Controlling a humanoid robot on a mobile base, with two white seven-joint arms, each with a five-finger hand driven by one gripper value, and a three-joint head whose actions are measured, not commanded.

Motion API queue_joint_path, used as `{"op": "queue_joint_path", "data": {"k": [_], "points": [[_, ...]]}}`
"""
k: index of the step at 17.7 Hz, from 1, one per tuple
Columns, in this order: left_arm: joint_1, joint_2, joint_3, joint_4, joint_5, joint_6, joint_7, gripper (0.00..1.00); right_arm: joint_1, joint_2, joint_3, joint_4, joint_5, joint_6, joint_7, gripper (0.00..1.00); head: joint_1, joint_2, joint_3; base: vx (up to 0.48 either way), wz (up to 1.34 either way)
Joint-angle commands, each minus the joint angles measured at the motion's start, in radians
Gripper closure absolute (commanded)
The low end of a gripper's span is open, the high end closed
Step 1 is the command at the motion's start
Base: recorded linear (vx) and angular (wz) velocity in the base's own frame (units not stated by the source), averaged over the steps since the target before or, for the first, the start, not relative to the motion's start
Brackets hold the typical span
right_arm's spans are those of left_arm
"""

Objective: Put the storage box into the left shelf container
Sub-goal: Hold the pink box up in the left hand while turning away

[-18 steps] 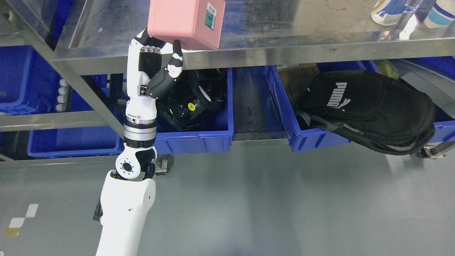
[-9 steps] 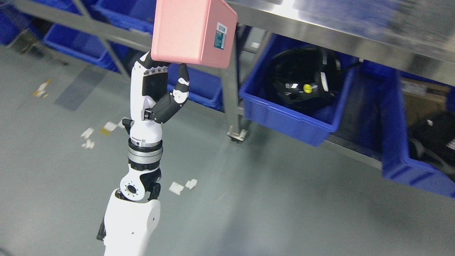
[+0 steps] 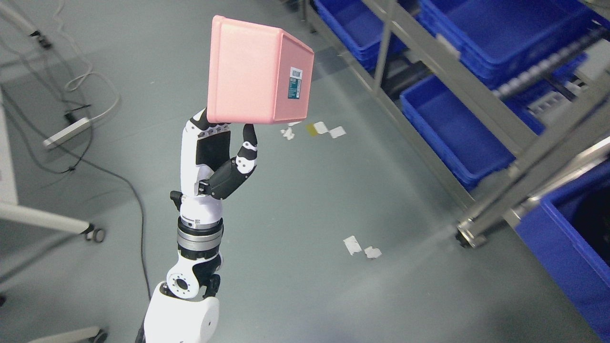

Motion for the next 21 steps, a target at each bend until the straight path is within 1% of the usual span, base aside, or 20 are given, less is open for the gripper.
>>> {"op": "queue_joint_path", "data": {"k": [1, 5, 8, 14, 21], "points": [[0.025, 0.017, 0.049, -0.027, 0.0, -0.013, -0.001, 0.97, -0.006, -0.017, -0.003, -0.017, -0.002, 0.0, 0.001, 0.0, 0.0, 0.0, 0.0, 0.183, 1.0], [0.024, 0.017, 0.109, -0.027, 0.003, -0.013, -0.001, 0.97, -0.006, -0.017, -0.003, -0.017, -0.002, 0.0, 0.001, 0.0, 0.0, 0.0, 0.0, 0.24, 0.78], [0.025, 0.017, 0.106, -0.026, 0.005, -0.013, 0.001, 0.97, -0.006, -0.017, -0.003, -0.017, -0.002, 0.0, -0.001, 0.0, 0.0, 0.0, 0.0, 0.279, 0.49], [0.025, 0.017, 0.104, -0.026, 0.005, -0.011, 0.001, 0.97, -0.007, -0.017, -0.003, -0.017, -0.002, 0.0, 0.001, 0.0, 0.0, 0.0, 0.0, 0.332, 0.16], [0.027, 0.017, 0.084, -0.026, 0.005, -0.011, -0.001, 0.97, -0.006, -0.017, -0.003, -0.017, -0.002, 0.0, -0.001, 0.0, 0.0, 0.0, 0.0, 0.407, 0.17]]}}
